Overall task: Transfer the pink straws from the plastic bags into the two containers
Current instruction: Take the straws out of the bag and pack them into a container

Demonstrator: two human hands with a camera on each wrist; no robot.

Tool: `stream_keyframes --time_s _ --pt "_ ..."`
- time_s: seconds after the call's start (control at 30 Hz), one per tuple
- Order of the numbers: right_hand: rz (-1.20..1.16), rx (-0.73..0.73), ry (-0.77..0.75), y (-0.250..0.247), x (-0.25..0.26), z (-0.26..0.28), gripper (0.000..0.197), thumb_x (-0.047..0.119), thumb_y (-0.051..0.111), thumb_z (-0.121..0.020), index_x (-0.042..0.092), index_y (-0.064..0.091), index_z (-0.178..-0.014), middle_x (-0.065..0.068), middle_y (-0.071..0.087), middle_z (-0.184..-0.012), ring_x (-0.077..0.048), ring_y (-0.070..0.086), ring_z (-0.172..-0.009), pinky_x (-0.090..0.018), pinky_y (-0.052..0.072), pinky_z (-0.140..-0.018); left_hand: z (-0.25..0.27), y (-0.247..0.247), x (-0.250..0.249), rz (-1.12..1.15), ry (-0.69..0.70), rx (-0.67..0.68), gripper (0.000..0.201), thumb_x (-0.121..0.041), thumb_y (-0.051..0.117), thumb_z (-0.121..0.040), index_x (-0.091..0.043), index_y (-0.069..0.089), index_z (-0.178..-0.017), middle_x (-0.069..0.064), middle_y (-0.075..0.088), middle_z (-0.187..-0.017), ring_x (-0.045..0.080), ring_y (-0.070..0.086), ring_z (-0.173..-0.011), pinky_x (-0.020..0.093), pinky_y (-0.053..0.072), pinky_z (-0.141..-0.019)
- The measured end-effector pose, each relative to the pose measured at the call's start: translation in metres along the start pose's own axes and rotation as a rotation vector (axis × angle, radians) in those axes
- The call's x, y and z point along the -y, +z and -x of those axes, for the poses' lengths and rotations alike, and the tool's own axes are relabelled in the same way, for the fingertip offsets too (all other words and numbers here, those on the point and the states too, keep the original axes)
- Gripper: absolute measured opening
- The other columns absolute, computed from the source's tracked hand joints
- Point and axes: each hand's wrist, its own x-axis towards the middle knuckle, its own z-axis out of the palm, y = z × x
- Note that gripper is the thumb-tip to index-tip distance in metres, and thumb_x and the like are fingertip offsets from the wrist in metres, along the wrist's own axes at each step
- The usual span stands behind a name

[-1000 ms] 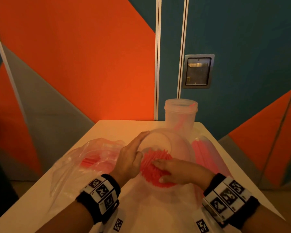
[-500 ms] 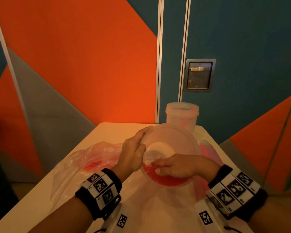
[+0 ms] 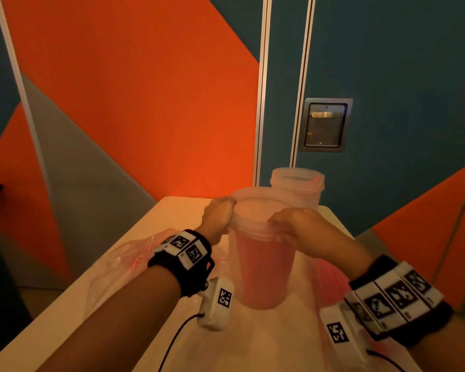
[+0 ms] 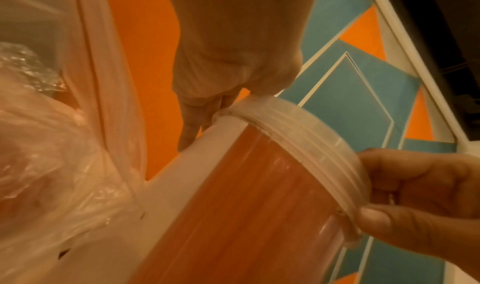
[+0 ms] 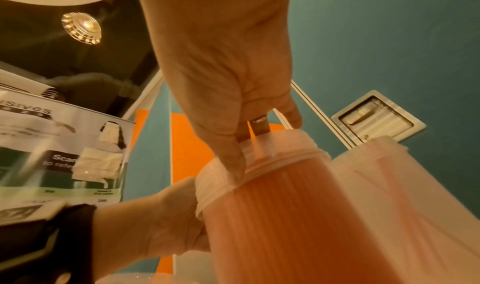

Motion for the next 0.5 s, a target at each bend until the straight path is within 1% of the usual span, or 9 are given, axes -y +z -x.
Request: stream_keyframes --time_s 0.07,0.13,0.23,0.3,0.33,0.37,0.4,0.47,0.5 --pt "-0.088 -0.021 0.009 0.002 -0.003 -0.002 0.039 0.019 0.061 -0.088 0.019 0.057 -0.126 0.0 0.062 -0.125 -0.019 0.054 -0.117 -0.028 0.04 -0.099 -0.003 0.0 0.003 0.002 -0.031 0.041 0.035 -0.044 0.041 -0.093 -0.018 0.057 -0.11 0.009 0.06 -0.112 0.03 0.059 -0.099 0.043 0.053 -0.084" --pt "-0.122 -0.008 0.007 0.004 -0.004 -0.004 0.039 0.017 0.061 -0.088 0.016 0.056 -0.126 -0.002 0.062 -0.125 -0.018 0.055 -0.116 -0.024 0.037 -0.095 -0.002 -0.001 0.006 -0.018 -0.026 0.051 0.044 -0.051 0.036 -0.094 -0.018 0.057 -0.113 0.01 0.06 -0.115 0.03 0.059 -0.101 0.043 0.053 -0.085" --pt "-0.116 -0.024 0.034 0.005 0.001 -0.002 0.044 0.018 0.06 -0.088 0.021 0.051 -0.131 -0.001 0.056 -0.132 -0.02 0.048 -0.124 -0.029 0.035 -0.103 0.008 -0.007 0.004 -0.055 -0.004 0.077 0.053 -0.058 0.025 -0.095 -0.021 0.054 -0.119 0.01 0.057 -0.123 0.032 0.056 -0.108 0.045 0.05 -0.091" --pt "-0.103 -0.081 0.064 0.004 0.008 0.005 0.05 0.02 0.06 -0.087 0.026 0.046 -0.135 0.003 0.048 -0.139 -0.018 0.039 -0.131 -0.032 0.03 -0.109 0.022 -0.015 0.0 -0.092 0.068 0.05 0.053 -0.056 0.026 -0.096 -0.021 0.052 -0.127 0.008 0.054 -0.13 0.031 0.054 -0.113 0.046 0.046 -0.097" --pt "-0.106 -0.128 0.069 0.003 0.014 0.011 0.05 0.019 0.06 -0.087 0.028 0.047 -0.134 0.005 0.047 -0.139 -0.017 0.038 -0.131 -0.034 0.028 -0.11 0.033 -0.022 -0.001 -0.103 0.122 0.015 0.045 -0.049 0.03 -0.098 -0.021 0.055 -0.122 0.008 0.057 -0.126 0.029 0.058 -0.107 0.046 0.048 -0.094" --pt "-0.118 -0.209 0.054 0.004 0.023 0.016 0.047 0.017 0.06 -0.086 0.027 0.05 -0.131 0.006 0.05 -0.136 -0.018 0.039 -0.129 -0.035 0.029 -0.108 0.045 -0.031 -0.001 -0.108 0.175 -0.013 0.033 -0.039 0.037 -0.098 -0.019 0.06 -0.111 0.009 0.063 -0.115 0.027 0.062 -0.094 0.043 0.052 -0.088" --pt "-0.148 -0.311 0.016 0.006 0.033 0.022 0.039 0.016 0.06 -0.085 0.025 0.057 -0.123 0.004 0.056 -0.128 -0.021 0.044 -0.123 -0.037 0.033 -0.102 0.058 -0.041 0.001 -0.131 0.21 -0.02 0.024 -0.028 0.042 -0.097 -0.015 0.062 -0.098 0.01 0.066 -0.101 0.025 0.064 -0.078 0.038 0.055 -0.076" --pt "-0.222 -0.459 -0.094 0.013 0.053 0.027 0.023 0.014 0.059 -0.082 0.018 0.068 -0.102 -0.001 0.065 -0.106 -0.026 0.056 -0.104 -0.035 0.039 -0.088 0.087 -0.061 0.013 -0.28 0.25 0.027 0.02 -0.014 0.047 -0.094 -0.013 0.063 -0.081 0.008 0.067 -0.077 0.02 0.061 -0.057 0.03 0.052 -0.057" --pt "-0.254 -0.43 -0.142 0.019 0.065 0.027 0.019 0.013 0.058 -0.082 0.016 0.07 -0.096 -0.001 0.066 -0.1 -0.024 0.057 -0.098 -0.031 0.038 -0.085 0.1 -0.07 0.023 -0.413 0.253 0.068 0.021 -0.013 0.048 -0.092 -0.013 0.064 -0.078 0.006 0.067 -0.071 0.018 0.06 -0.054 0.029 0.051 -0.055"
